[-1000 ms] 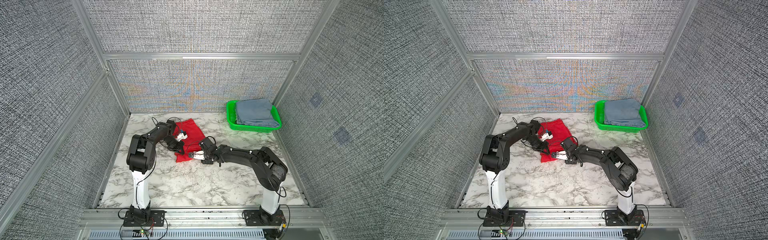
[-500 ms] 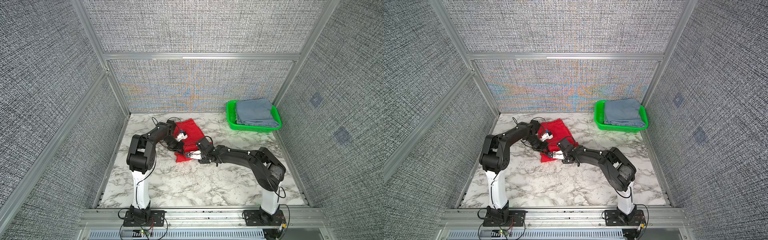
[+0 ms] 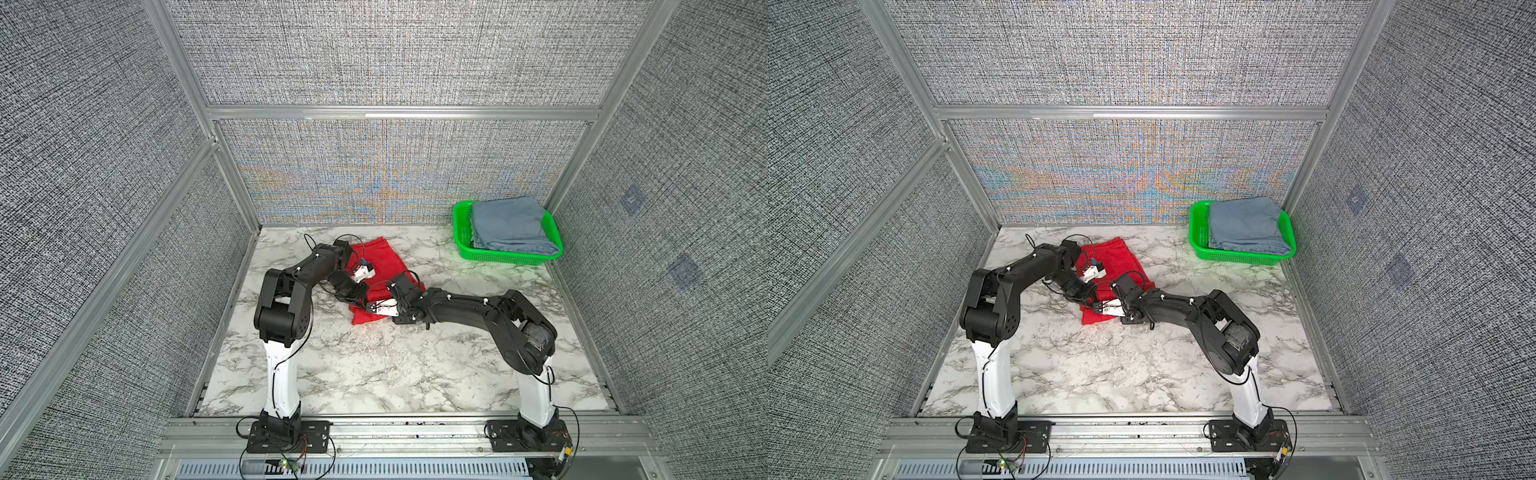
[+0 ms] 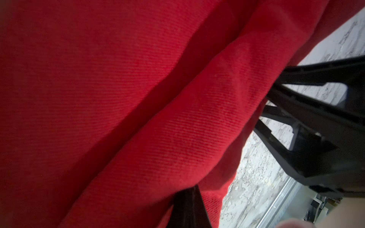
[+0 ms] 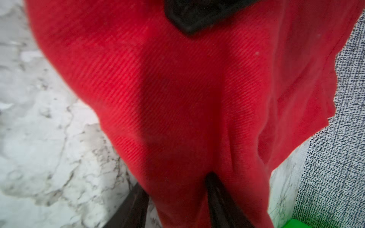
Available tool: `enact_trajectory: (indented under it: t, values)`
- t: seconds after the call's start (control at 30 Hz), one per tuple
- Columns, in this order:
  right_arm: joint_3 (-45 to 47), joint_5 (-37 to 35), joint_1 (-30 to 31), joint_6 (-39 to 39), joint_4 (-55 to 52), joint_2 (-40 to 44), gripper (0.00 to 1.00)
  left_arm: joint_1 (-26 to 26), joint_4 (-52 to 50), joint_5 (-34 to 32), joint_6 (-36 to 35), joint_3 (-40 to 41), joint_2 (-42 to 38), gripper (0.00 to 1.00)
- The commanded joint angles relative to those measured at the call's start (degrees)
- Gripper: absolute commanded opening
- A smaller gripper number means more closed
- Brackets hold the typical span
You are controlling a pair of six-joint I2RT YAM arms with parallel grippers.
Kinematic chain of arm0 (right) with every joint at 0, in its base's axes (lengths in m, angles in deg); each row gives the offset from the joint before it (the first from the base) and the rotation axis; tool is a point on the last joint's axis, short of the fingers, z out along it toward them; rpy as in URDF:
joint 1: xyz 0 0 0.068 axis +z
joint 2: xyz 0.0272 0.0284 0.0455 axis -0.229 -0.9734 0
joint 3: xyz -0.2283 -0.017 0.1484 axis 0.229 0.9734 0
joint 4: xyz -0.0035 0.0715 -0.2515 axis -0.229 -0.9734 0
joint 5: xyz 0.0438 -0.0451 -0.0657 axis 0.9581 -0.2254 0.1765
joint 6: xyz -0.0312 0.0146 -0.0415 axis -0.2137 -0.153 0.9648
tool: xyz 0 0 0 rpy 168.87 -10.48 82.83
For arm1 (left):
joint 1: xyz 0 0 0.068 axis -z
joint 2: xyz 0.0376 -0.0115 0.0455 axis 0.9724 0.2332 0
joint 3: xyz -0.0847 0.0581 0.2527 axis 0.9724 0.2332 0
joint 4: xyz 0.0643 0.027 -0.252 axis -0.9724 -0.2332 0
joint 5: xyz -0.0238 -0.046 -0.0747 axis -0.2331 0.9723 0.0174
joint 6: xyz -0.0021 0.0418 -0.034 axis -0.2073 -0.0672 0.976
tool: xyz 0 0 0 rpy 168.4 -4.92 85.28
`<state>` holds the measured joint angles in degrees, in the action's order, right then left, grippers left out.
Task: Roll up the long pants
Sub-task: Roll the long pant at the center of the board.
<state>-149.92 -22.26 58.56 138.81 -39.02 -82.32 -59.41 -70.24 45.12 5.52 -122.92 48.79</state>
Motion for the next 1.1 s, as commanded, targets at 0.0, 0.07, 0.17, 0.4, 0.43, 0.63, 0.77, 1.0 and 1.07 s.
enact_trajectory:
  t: [0.0,0.07,0.17,0.4,0.43,0.63,0.77,1.0,1.07]
  values:
    - [-2.1,3.0,-0.6,-0.8,-1.8,-1.3,0.38,-0.1,-1.9,-4.0,-0.5,0.2,0.4,0.02]
    - [-3.2,3.8,-0.9,-1.0,-2.9,-2.1,0.3,-0.1,-2.0,-4.1,-0.6,0.2,0.2,0.02]
    - [-3.9,4.5,-1.2,-1.1,-4.0,-2.6,0.22,-0.1,-2.0,-4.5,-0.8,0.4,-0.1,0.02]
    - [-5.4,7.6,-1.4,-0.7,-10.1,-1.8,0.0,-0.1,-2.2,-4.9,-1.2,0.4,-0.4,0.02]
    - [-5.7,8.2,-1.4,-0.5,-11.6,-1.4,0.0,-0.2,-2.1,-5.0,-1.2,0.4,-0.8,0.02]
    - [-12.0,15.5,-1.4,-0.6,-28.2,-1.7,0.0,-1.2,-2.7,-5.0,-3.0,-1.6,-4.8,0.02]
    - [-17.6,21.4,-1.3,-1.5,-38.7,-2.8,0.0,-2.0,-4.9,-1.5,-5.0,-3.8,-7.6,0.02]
    - [-33.3,30.1,-1.1,-0.3,-58.7,-8.2,0.0,-2.0,-7.9,2.3,-7.3,-4.0,-9.9,0.02]
    - [-37.6,31.1,-1.2,0.1,-62.8,-9.8,0.0,-2.0,-6.9,1.6,-7.1,-2.9,-10.5,0.02]
